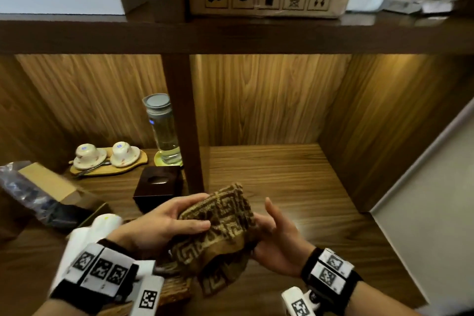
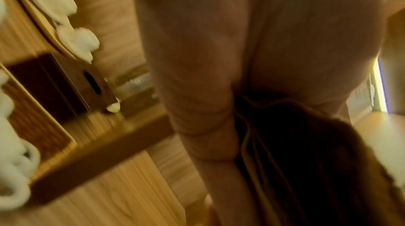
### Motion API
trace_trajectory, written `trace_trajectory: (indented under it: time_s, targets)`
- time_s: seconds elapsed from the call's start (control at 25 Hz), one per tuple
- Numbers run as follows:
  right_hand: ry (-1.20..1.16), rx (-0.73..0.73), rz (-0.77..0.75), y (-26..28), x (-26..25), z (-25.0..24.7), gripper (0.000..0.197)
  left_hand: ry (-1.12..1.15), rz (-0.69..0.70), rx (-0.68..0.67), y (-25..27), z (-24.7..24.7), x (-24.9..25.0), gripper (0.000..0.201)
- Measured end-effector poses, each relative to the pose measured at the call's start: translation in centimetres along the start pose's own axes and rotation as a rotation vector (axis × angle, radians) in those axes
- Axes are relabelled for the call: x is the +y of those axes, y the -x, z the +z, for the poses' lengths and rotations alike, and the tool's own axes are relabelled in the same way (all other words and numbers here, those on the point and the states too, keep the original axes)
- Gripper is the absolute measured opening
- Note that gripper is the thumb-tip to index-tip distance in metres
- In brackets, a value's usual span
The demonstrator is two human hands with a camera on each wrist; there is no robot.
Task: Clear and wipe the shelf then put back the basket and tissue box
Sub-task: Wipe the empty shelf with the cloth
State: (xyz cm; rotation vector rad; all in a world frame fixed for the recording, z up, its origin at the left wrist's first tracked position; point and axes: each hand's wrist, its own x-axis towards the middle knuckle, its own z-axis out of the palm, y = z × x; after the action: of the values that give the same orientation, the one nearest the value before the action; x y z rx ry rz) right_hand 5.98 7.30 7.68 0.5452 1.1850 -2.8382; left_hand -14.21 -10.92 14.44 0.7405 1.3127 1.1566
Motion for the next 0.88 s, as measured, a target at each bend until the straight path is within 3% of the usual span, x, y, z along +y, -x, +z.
trace_trajectory:
  time_s: [0.08,0.16,0.24,0.32,0.44,0.52,0.64,0.72,0.8,0.88]
  targets:
    - [0.011,-0.014,-0.032,2.1,-1.3,-2.0,0.062,-0.059,-0.014,-0.100,-4.4,3.0,0.3,0.044]
    - [0.121,0.098,-0.047,3.7,-3.1,-5.0,0.050,-0.155,-0.049,-0.141,-8.3,4.9,0.8,0.043]
    - [0.212,0.247,-0.068,4.6,-5.5,-9.1,0.029,-0.333,-0.061,-0.039,-11.1,5.3,1.1,0.038]
    - [0.353,0.420,-0.164,4.9,-8.5,-12.9,0.020,-0.572,0.008,0.160,-12.2,4.5,1.6,0.032]
    - [0.916,0.719,-0.306,3.0,-13.2,-19.0,0.018,-0.824,0.142,0.361,-13.5,3.9,2.2,0.024]
    - [1.459,0.856,-0.245,0.8,-14.8,-22.6,0.026,-0.917,0.159,0.419,-14.5,3.8,1.3,0.025]
    - [1.984,0.704,0.042,-1.6,-13.4,-26.2,0.049,-1.124,-0.066,0.308,-16.2,4.0,-4.3,0.057]
    - [2.020,0.647,0.152,-2.0,-11.8,-27.3,0.061,-1.184,-0.243,0.248,-17.1,3.9,-9.2,0.088]
    - [1.956,0.729,0.115,-2.3,-11.3,-28.0,0.067,-1.248,-0.348,0.228,-17.9,3.8,-12.2,0.117]
    - [1.944,0.775,0.086,-3.4,-11.4,-28.3,0.069,-1.296,-0.390,0.173,-18.0,3.8,-13.2,0.119]
